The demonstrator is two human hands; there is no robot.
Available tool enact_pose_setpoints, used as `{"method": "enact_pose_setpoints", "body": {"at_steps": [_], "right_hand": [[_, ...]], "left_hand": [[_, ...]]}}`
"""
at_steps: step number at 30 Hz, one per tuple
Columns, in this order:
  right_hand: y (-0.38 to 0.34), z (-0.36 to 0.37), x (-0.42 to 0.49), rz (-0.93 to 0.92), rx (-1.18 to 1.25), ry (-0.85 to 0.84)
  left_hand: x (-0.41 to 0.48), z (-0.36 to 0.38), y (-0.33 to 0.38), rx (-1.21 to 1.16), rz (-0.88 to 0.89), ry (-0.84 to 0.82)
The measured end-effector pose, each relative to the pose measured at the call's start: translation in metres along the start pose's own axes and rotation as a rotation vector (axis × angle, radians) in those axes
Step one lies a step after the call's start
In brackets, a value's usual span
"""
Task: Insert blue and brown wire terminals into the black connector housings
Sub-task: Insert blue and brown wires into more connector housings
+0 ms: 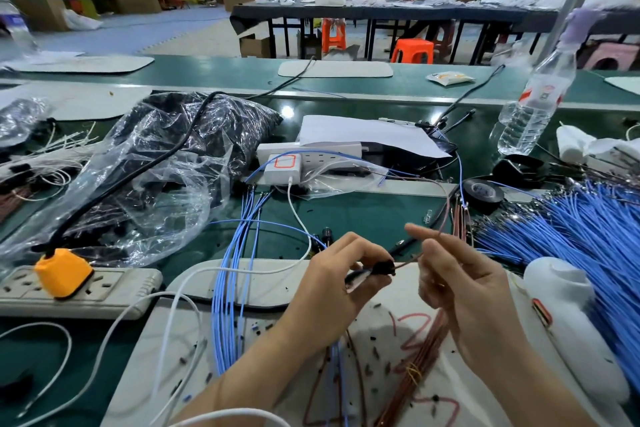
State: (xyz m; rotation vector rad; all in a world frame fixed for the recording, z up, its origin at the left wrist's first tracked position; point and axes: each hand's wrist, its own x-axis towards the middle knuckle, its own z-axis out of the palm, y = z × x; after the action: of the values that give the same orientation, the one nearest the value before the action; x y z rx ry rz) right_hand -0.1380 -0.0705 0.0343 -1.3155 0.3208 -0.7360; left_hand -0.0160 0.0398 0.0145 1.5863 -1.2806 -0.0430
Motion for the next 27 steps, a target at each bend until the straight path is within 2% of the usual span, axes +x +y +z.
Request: {"method": "enact_pose_setpoints", "body": {"at_steps": [6,13,19,23,25,27], "right_hand": [[0.008,0.013,-0.006,0.038,-0.212,-0.055],[0.006,0.012,-0.01,-0.001,-0.285,-0.181],[0.01,0.014,-0.01,0.005,-0.364,-0.159],[0.009,0.013,-0.009,0.001,-0.396,-0.188],[0.01,0.012,-0.008,0.051,-0.426,-0.221],[0.008,0.01,-0.007,0.187,-0.476,-0.363]], "left_hand": [[0.0,-0.001,0.001,-0.098,-0.065,0.026],[0.003,-0.004,0.007,-0.632,-0.288,0.065],[0.003,-0.005,0.009,-0.792,-0.369,0.029],[0.003,-0.004,0.009,-0.942,-0.404,-0.053],[0.004,-0.003,0.009,-1.039,-0.467,-0.005],[0.01,-0.01,0.006,-1.256,-0.604,0.15]]}}
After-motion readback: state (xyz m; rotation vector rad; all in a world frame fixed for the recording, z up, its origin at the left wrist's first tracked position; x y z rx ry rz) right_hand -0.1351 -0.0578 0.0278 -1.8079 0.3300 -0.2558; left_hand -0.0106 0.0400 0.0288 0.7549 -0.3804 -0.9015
